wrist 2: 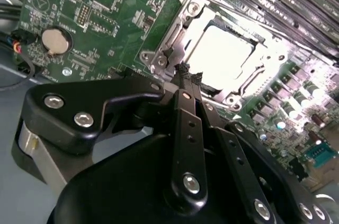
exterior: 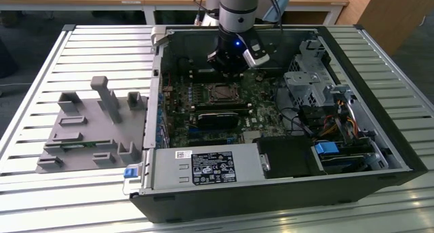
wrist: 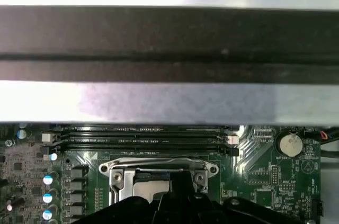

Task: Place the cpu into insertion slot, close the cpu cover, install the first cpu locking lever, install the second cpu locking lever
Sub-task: 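Install the second cpu locking lever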

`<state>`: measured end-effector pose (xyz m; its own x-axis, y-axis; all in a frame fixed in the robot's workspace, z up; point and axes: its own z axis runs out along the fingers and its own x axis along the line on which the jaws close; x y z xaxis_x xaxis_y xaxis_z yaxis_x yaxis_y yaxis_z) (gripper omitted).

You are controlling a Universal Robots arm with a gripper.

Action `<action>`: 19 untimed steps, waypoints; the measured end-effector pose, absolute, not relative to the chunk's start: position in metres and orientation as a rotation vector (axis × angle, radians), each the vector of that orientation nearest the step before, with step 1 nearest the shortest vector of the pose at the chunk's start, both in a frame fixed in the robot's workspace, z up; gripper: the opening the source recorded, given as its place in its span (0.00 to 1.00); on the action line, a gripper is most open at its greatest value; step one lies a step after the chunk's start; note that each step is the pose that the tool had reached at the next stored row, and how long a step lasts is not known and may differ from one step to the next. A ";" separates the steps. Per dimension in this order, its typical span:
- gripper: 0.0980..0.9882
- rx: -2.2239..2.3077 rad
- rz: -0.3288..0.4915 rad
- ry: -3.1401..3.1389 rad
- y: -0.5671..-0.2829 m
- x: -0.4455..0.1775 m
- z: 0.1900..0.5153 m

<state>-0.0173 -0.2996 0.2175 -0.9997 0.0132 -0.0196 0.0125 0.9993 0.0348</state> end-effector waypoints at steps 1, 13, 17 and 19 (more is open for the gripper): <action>0.01 0.020 0.054 3.121 -0.300 -0.017 0.220; 0.01 0.020 0.055 3.124 -0.304 -0.017 0.247; 0.01 0.020 0.055 3.134 -0.310 -0.017 0.247; 0.01 0.020 0.055 3.134 -0.315 -0.017 0.247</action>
